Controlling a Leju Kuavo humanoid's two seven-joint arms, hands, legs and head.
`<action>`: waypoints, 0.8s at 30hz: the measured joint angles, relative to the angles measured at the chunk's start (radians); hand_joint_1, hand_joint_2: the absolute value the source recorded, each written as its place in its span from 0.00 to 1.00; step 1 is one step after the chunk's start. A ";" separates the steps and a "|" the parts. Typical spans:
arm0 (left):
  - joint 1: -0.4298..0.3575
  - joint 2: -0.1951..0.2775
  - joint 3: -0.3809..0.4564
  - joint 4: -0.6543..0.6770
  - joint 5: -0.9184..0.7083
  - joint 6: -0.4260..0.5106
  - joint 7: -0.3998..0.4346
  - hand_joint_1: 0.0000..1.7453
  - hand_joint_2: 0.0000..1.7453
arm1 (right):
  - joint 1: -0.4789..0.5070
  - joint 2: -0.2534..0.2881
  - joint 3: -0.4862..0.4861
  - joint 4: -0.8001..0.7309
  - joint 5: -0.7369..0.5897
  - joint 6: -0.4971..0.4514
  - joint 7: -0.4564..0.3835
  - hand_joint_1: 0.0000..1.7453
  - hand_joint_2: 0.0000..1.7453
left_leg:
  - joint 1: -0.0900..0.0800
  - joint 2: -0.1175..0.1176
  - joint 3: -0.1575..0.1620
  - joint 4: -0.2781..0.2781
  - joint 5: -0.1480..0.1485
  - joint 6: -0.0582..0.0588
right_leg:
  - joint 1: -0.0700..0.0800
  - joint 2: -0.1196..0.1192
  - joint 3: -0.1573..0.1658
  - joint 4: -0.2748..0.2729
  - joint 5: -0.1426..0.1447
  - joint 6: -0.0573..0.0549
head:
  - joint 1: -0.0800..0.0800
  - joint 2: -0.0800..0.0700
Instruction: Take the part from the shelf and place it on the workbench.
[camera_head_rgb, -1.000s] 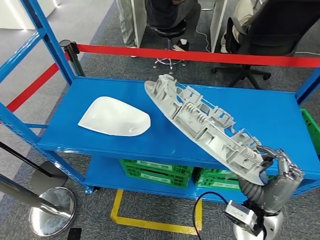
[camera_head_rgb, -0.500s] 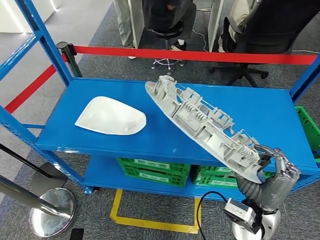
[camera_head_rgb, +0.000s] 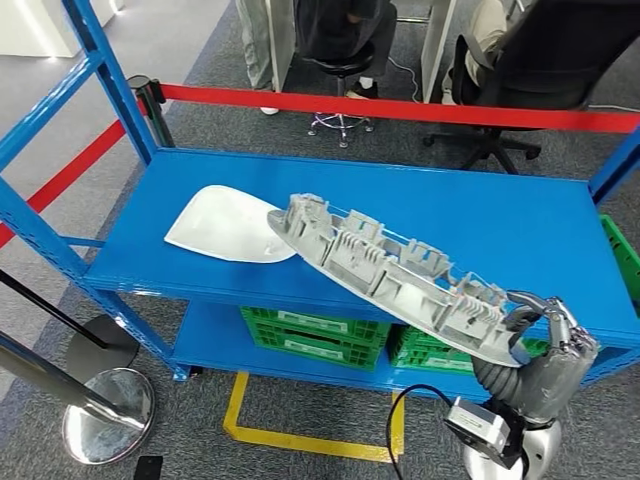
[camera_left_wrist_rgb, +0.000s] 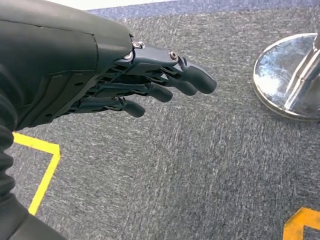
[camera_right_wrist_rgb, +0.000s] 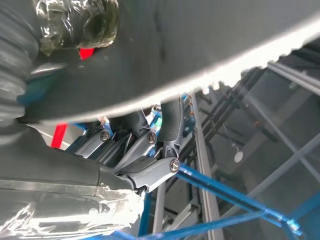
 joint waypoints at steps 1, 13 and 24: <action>0.000 0.000 0.000 0.000 0.000 0.000 0.000 0.00 1.00 | 0.000 0.000 0.000 0.000 0.000 0.000 0.000 1.00 1.00 | -0.001 0.000 -0.003 0.001 0.003 -0.006 | 0.002 0.001 0.003 -0.008 -0.002 -0.003 | -0.001 0.000; 0.001 0.002 0.003 0.000 0.000 -0.001 0.000 0.00 1.00 | 0.001 0.000 0.001 0.000 -0.007 0.000 0.000 1.00 1.00 | 0.010 -0.001 -0.014 0.111 -0.056 -0.034 | -0.001 -0.001 -0.020 -0.015 0.030 -0.029 | -0.010 0.000; -0.001 0.001 0.009 0.000 0.000 0.000 0.002 0.00 1.00 | 0.001 0.000 0.000 0.000 -0.010 0.000 0.000 1.00 1.00 | 0.007 0.005 0.014 -0.024 0.004 0.015 | -0.002 -0.001 -0.137 0.236 -0.111 0.015 | -0.004 0.000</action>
